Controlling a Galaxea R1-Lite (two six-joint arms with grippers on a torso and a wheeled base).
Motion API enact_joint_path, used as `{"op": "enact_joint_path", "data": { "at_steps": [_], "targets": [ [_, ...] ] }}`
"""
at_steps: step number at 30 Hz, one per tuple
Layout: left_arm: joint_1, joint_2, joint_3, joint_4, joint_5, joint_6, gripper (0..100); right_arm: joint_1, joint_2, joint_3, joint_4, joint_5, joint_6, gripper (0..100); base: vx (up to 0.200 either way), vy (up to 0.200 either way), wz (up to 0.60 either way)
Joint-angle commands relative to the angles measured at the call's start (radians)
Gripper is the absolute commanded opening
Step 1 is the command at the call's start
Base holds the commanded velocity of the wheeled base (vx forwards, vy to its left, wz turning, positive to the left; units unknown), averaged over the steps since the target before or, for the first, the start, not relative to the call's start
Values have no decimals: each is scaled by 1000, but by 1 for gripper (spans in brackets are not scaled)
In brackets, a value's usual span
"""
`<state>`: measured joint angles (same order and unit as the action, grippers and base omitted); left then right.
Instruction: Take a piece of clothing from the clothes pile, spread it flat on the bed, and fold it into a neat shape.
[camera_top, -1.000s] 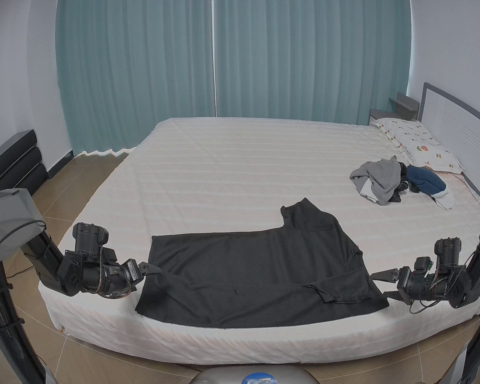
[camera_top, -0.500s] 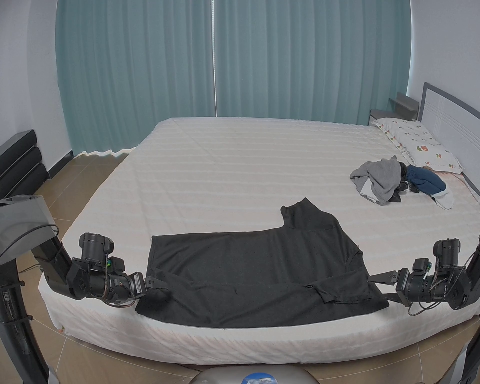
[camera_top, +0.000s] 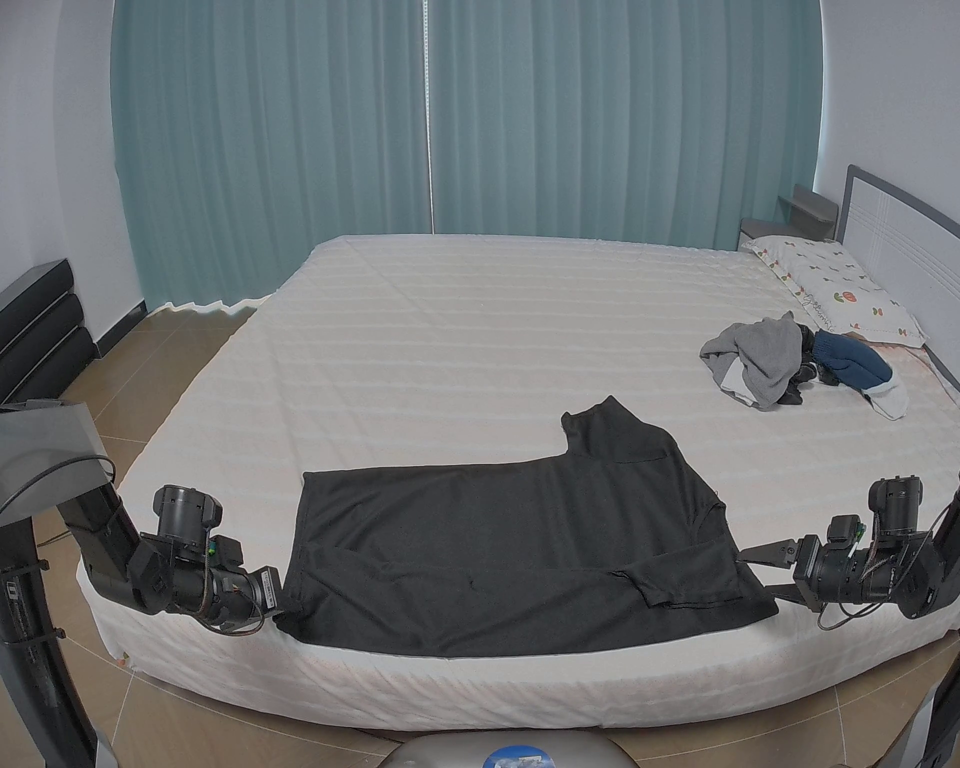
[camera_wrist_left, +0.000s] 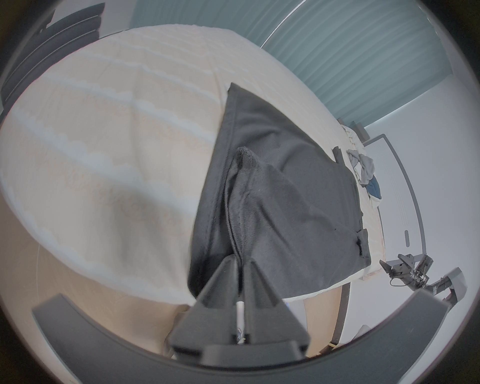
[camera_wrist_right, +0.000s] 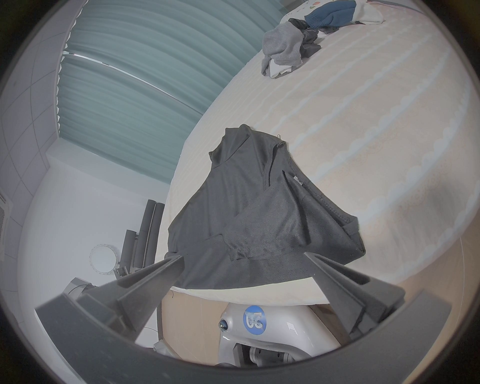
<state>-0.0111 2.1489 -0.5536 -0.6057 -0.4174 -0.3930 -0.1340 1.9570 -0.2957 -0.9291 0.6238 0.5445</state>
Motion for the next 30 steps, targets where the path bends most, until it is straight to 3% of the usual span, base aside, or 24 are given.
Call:
{"op": "enact_joint_path", "data": {
  "at_steps": [1, 19, 20, 30],
  "targets": [
    [11, -14, 31, -14, 3, 0, 0, -1, -1, 0, 0, 1, 0, 100, 0, 0, 0],
    [29, -31, 110, -31, 6, 97, 0, -6, 3, 0, 1, 1, 0, 100, 0, 0, 0],
    [31, -32, 112, -29, 6, 97, 100, -6, 5, -2, 0, 1, 0, 100, 0, 0, 0],
    [65, -64, 70, -32, 9, 60, 100, -6, 10, -2, 0, 1, 0, 100, 0, 0, 0]
  ]
}}
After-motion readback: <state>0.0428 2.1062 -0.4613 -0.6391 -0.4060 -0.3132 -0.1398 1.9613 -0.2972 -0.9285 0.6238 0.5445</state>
